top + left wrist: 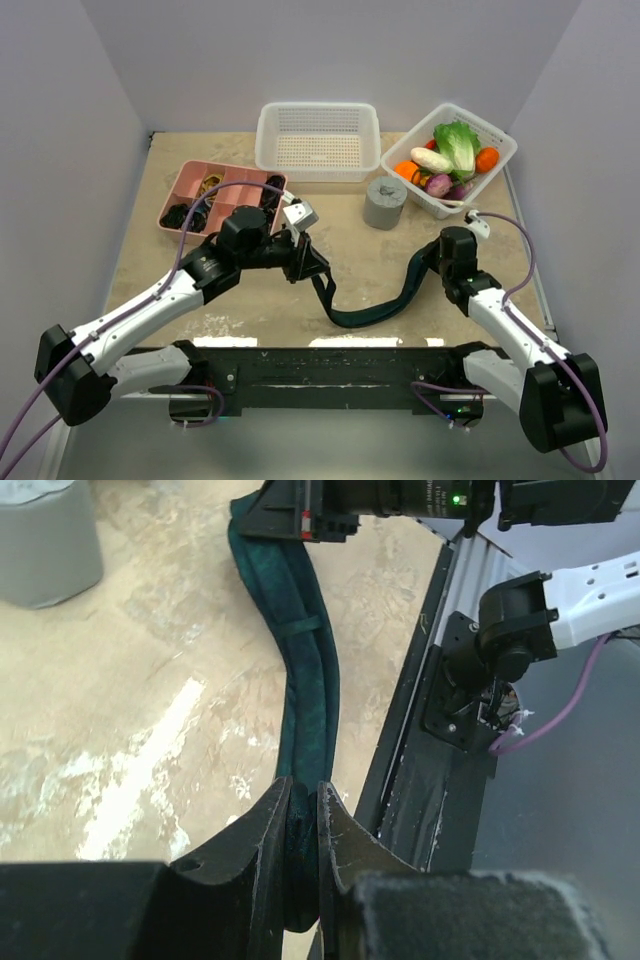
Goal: Roll the ties
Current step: Flatten out the tie at the center of the board.
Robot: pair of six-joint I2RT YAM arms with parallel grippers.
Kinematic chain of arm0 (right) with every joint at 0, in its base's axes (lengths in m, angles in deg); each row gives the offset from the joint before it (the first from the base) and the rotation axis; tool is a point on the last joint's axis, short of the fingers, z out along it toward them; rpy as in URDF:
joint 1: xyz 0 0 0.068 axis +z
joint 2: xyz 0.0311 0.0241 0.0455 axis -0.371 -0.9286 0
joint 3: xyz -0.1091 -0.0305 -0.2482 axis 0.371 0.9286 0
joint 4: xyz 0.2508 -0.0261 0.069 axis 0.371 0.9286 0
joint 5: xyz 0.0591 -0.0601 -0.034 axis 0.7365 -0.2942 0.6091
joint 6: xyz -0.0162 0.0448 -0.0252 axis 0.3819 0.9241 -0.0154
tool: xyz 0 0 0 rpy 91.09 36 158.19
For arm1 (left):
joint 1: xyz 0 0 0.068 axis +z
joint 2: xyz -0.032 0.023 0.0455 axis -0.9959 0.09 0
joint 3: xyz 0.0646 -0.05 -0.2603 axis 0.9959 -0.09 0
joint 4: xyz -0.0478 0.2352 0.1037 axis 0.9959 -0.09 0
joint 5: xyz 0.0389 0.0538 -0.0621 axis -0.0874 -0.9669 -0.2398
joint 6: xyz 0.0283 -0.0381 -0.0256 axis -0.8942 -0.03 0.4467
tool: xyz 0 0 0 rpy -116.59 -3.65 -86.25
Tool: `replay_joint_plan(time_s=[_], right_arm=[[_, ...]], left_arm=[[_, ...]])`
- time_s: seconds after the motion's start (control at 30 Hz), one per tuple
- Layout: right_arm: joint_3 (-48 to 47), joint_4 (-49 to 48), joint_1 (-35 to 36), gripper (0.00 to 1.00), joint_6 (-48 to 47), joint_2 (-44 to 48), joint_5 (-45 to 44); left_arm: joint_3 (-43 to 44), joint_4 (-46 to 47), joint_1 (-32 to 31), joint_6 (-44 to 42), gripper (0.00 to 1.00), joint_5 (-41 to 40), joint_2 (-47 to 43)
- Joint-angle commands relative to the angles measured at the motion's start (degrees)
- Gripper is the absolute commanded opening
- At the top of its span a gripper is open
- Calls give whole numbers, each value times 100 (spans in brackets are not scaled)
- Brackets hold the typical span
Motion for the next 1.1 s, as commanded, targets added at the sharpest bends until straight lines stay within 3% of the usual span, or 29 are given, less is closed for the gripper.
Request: replay_joint_plan(time_s=[0.0,0.07,0.1,0.13,0.2,0.47,0.67,0.9,1.07], right_arm=[[2,14,-12,24,86,-62,-160],[46,31,-20,52,-10,-97,-81],[55,84,-20,61,-28,-97,-89],[55,128,-29,82,-29,-114,-124],[64,330,-38,99,41,-123,-159],[-243,1260,-47,99,-81,17,612],[-665,2094,-38,99,-714,-202,1272],[-595,2062,32,99,-978,-326,2555],[-1182,1886,453,98,-1407,-649,2242]], left_arm=[[-100,-496,-15,232,9,-531,-505],[-223,-698,-15,267,9,-664,-690],[-284,-760,-15,346,9,-716,-751],[-380,-822,-15,364,9,-760,-865],[-513,-936,-15,460,9,-778,-971],[-768,-1270,-24,619,10,-909,-1297],[-575,-2006,-15,654,10,-1655,-1192],[-346,-2395,-15,795,11,-2377,-1077],[-285,-2562,-15,891,11,-2676,-867]])
